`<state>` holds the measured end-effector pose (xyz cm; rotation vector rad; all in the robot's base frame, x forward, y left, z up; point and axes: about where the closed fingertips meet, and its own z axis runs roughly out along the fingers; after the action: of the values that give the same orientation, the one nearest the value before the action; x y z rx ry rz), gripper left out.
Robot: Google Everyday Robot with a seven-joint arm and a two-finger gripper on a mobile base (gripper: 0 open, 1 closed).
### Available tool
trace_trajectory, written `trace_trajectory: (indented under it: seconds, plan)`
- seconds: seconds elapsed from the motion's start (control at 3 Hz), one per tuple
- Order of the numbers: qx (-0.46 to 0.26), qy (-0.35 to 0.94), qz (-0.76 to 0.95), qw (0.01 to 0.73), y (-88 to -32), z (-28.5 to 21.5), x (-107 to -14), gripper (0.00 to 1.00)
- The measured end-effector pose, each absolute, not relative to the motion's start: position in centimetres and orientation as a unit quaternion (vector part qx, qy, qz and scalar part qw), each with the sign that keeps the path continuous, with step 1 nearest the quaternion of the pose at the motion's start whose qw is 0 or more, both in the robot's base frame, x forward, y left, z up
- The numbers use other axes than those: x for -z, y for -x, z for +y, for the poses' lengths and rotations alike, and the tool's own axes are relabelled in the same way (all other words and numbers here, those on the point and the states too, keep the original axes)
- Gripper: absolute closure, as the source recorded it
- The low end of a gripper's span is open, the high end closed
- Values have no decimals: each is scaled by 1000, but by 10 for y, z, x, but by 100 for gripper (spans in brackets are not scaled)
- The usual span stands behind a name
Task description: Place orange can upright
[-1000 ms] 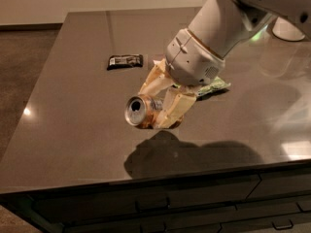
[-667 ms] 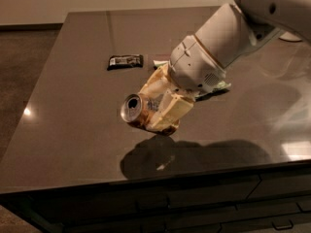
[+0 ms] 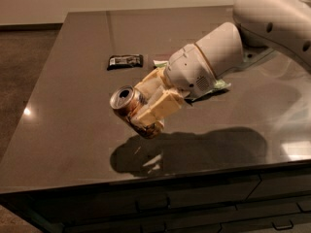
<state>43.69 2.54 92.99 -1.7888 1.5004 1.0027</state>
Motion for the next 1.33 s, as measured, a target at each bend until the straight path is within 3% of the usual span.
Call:
trace_trajectory:
  seconds: [0.67,1.33]
  plan:
    - [-444,618,557,333,-447,33,-926,100]
    - [-466,592,543,370,-450,29,-917,100]
